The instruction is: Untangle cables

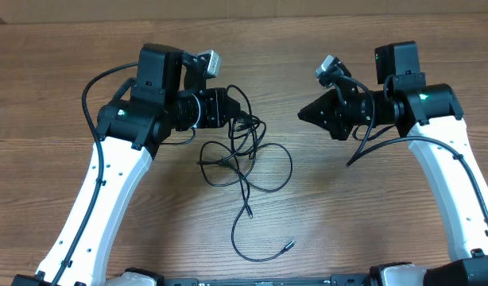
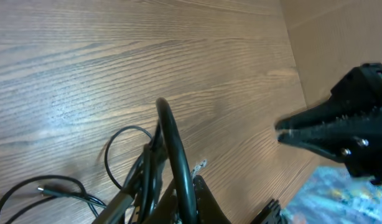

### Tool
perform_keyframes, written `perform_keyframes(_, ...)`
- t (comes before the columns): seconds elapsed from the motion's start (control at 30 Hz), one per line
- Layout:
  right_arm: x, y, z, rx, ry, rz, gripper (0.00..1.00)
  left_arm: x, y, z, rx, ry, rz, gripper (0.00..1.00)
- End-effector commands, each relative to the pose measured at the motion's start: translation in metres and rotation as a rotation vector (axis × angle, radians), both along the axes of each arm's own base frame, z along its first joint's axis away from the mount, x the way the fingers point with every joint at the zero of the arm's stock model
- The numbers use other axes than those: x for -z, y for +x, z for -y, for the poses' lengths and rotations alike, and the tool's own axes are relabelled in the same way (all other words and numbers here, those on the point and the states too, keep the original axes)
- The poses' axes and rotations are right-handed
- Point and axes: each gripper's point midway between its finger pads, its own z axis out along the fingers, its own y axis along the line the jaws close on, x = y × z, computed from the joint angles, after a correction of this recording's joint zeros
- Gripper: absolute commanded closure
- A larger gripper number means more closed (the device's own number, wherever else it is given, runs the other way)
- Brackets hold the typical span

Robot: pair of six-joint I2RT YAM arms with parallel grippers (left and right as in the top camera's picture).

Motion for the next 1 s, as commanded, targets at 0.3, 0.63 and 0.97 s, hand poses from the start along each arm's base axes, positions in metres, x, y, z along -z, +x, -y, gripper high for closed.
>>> perform_keyframes(0.3,-0.012,-0.004,-0.009,-0.100,0.063,0.080,0.06,-0.074,-0.035,0.046,0.391,-0.299,0.236,0.96)
perform_keyframes(0.63,-0.022,-0.010,-0.017,-0.136,0.134,0.075,0.29,-0.079,-0.033,0.068,0.375,-0.288,0.262,0.96)
perform_keyframes(0.97,-0.020,-0.015,-0.016,-0.134,0.132,0.045,0.43,-0.090,-0.027,0.080,0.333,-0.314,0.279,0.96)
